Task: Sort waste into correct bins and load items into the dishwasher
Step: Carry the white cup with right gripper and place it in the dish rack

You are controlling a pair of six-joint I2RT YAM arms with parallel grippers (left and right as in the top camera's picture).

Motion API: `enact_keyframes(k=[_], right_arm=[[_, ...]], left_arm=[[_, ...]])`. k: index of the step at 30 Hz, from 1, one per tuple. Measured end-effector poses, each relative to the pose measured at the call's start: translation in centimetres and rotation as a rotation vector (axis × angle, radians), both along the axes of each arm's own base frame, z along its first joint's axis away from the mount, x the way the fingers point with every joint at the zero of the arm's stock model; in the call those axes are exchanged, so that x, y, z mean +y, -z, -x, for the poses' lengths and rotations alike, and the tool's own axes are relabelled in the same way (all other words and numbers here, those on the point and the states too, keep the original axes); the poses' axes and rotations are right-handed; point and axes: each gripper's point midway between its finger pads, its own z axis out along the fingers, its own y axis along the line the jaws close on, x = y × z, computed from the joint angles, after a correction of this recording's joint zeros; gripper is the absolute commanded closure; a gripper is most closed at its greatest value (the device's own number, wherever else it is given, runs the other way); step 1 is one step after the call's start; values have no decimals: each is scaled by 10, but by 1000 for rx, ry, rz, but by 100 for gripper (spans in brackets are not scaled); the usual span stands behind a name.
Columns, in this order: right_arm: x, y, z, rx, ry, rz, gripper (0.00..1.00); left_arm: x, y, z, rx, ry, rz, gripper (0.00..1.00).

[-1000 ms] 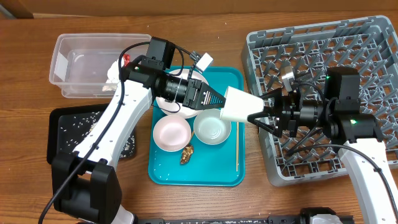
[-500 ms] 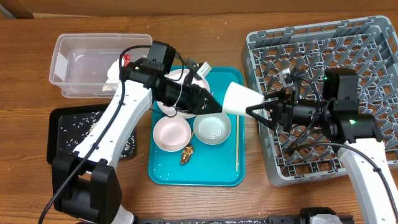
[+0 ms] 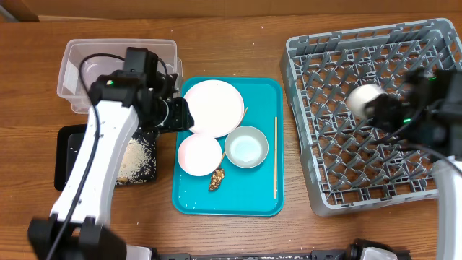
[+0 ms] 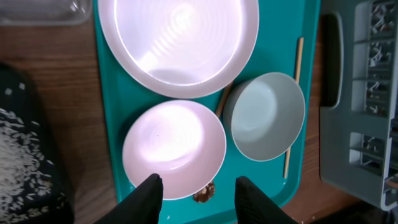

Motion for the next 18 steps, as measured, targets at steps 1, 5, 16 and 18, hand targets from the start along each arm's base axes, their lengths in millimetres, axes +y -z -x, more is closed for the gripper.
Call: enact_keyframes(k=[1, 5, 16, 18], right_arm=[[-19, -5, 1, 13, 68, 26, 76], [-86, 0, 15, 151, 317, 60, 79], [-172, 42, 38, 353, 580, 17, 81], [-177, 50, 40, 377, 594, 10, 80]], left_arm=[[3, -10, -1, -40, -4, -11, 59], [7, -22, -2, -94, -13, -33, 58], [9, -21, -2, -92, -17, -45, 58], [9, -21, -2, -92, -17, -45, 58]])
